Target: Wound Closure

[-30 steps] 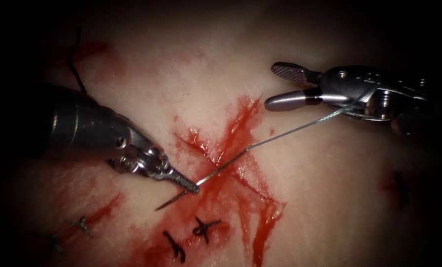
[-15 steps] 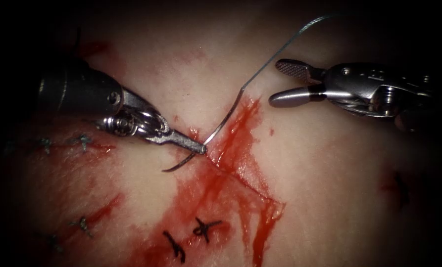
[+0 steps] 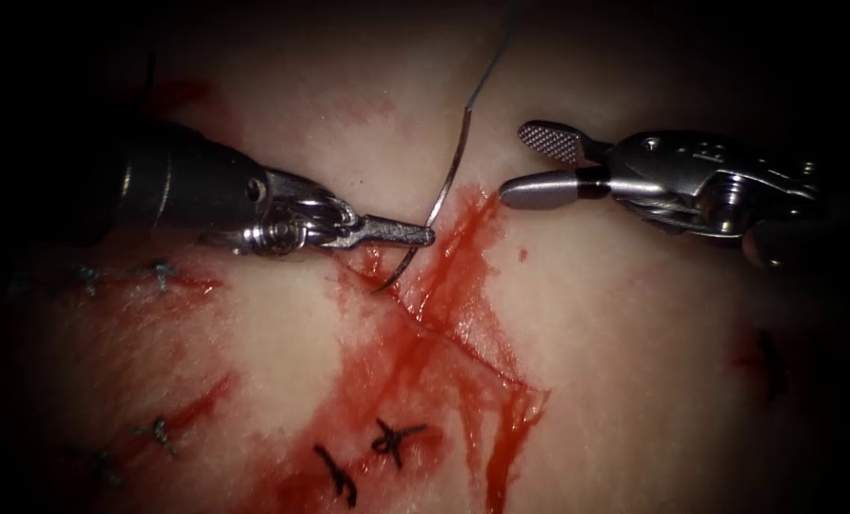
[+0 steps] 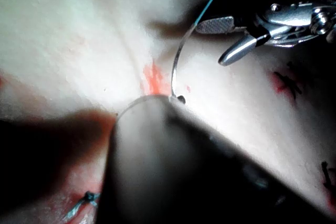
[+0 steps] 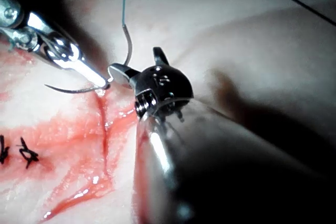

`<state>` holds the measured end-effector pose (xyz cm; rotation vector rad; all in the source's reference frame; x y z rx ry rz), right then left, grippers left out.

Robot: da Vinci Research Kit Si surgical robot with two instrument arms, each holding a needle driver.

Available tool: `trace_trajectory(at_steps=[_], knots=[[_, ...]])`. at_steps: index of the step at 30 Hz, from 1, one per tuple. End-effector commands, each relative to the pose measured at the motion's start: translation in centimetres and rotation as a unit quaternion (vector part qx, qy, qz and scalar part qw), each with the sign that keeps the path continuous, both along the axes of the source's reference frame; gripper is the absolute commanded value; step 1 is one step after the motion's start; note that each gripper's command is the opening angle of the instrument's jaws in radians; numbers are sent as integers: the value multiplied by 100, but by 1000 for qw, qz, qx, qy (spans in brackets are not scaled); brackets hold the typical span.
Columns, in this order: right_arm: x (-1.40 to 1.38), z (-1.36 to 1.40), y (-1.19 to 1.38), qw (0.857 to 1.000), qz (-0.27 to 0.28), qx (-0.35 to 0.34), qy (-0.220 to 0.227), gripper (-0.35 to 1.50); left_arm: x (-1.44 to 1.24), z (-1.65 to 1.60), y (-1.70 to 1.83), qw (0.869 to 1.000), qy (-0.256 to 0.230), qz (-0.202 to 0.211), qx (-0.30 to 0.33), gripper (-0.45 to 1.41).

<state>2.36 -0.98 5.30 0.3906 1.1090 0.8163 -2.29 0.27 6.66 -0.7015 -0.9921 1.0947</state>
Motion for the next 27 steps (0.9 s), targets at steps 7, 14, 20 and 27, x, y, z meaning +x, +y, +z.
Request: trace_trajectory(at_steps=[7, 14, 20, 27], knots=[[31, 10, -6, 998, 55, 29, -15, 103, -14, 0, -3, 1000, 13, -10, 1, -45], [43, 11, -8, 994, 95, 45, -28, 88, -15, -5, -3, 999, 36, -27, 2, -45], [46, 13, -8, 991, 116, 44, -38, 88, -15, -12, -1, 998, 41, -38, 7, -45], [53, 13, -6, 989, 132, 44, -46, 74, -18, -13, -2, 998, 40, -38, 9, -45]])
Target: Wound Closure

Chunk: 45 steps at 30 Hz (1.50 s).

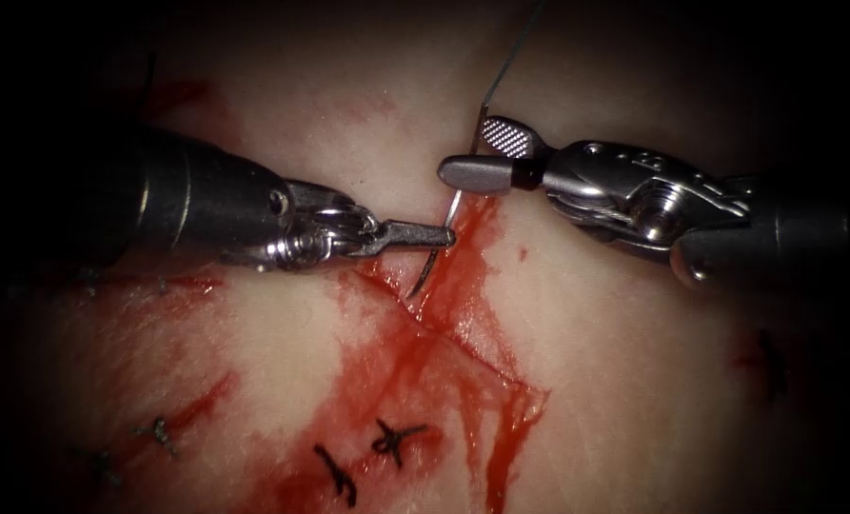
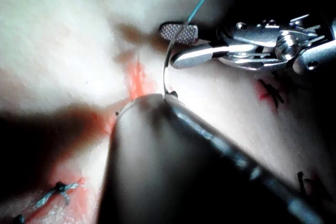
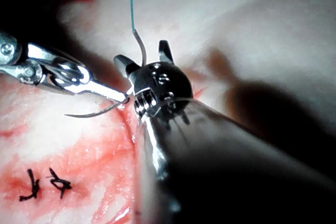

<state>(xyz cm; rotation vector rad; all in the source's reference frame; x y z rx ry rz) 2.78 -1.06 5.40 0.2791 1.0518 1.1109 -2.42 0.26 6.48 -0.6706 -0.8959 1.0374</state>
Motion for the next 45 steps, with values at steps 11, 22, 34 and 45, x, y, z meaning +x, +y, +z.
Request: trace_trajectory(at_steps=[11, 22, 34, 45], knots=[[15, 6, 6, 998, -40, 9, 37, -35, -7, 8, -5, 1000, -9, 15, 6, -45], [-3, 9, 18, 994, -46, -66, 73, -35, -5, -10, 31, 994, -38, 29, -101, 130], [-30, 9, 23, 964, -18, -263, 45, -35, 58, -22, 67, 932, -34, 21, -359, 113], [-9, -15, -19, 901, 47, -421, -90, -35, 67, 4, 13, 909, -87, 172, -369, -45]])
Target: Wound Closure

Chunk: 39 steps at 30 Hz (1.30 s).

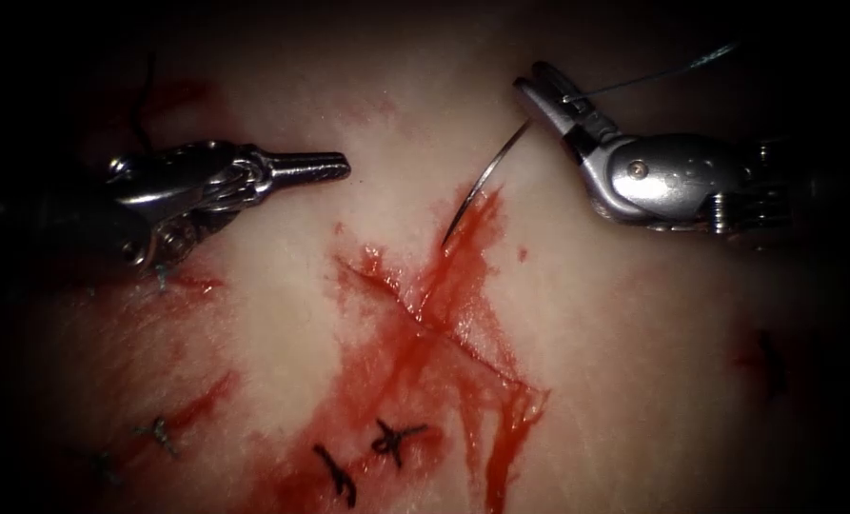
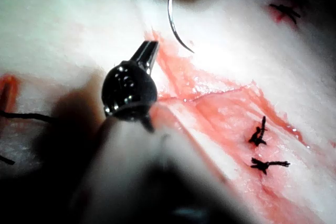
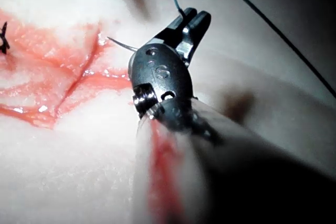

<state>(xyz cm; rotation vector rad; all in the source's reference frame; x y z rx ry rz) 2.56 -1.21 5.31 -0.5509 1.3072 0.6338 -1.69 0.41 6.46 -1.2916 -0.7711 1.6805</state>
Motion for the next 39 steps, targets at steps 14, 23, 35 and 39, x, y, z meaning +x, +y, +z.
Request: trace_trajectory(at_steps=[14, 23, 35, 39], knots=[[37, -22, -16, 992, -69, -79, -73, -35, -26, 40, -22, 994, 40, 79, -60, -45], [47, -25, -19, 982, -69, -124, -126, -35, -29, 73, -18, 991, 84, 81, -73, -45], [49, -25, -17, 979, -72, -134, -135, -35, -32, 70, -14, 992, 73, 96, -33, -45], [46, -25, -16, 979, -74, -134, -134, -35, -25, 47, -8, 993, 53, 102, 23, -45]])
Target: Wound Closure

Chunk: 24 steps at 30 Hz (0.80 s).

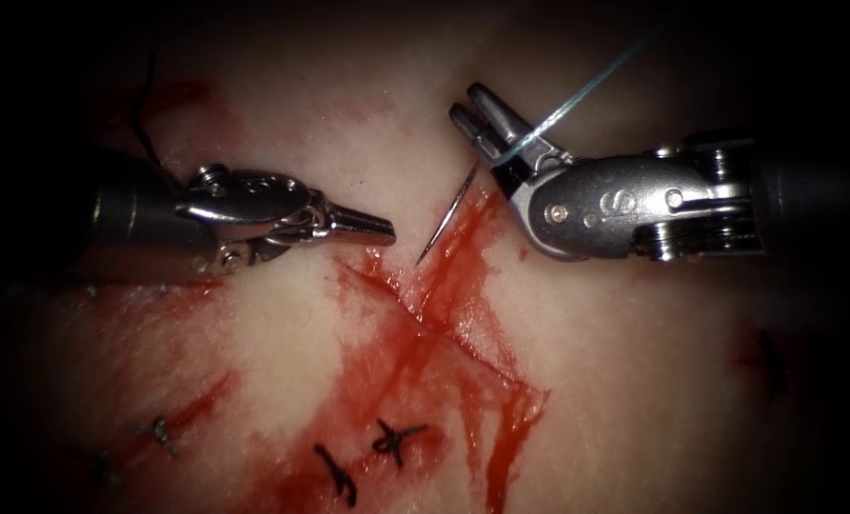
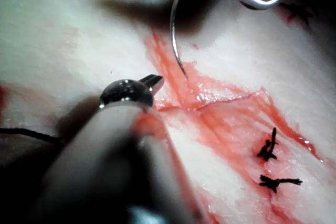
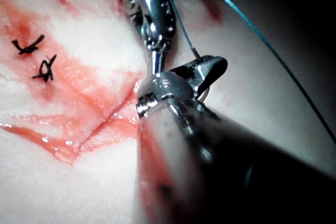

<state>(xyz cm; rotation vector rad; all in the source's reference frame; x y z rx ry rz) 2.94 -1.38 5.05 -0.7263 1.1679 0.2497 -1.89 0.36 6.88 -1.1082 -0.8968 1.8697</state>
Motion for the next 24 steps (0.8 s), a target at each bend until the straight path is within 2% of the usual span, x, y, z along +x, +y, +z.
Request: trace_trajectory(at_steps=[1, 9, 16, 24], knots=[[6, 2, 2, 1000, -1, 0, 1, -35, -4, 1, -2, 1000, -2, -2, 10, -45], [4, 4, 3, 1000, 0, 0, 1, -35, -9, -12, -31, 999, 17, 11, 50, -45], [12, 2, 0, 1000, 18, -1, -6, -35, -17, 13, -63, 995, 64, 17, 80, -45], [14, -2, -2, 1000, 11, -11, 2, -35, -15, 19, -70, 992, 91, 22, 89, -45]])
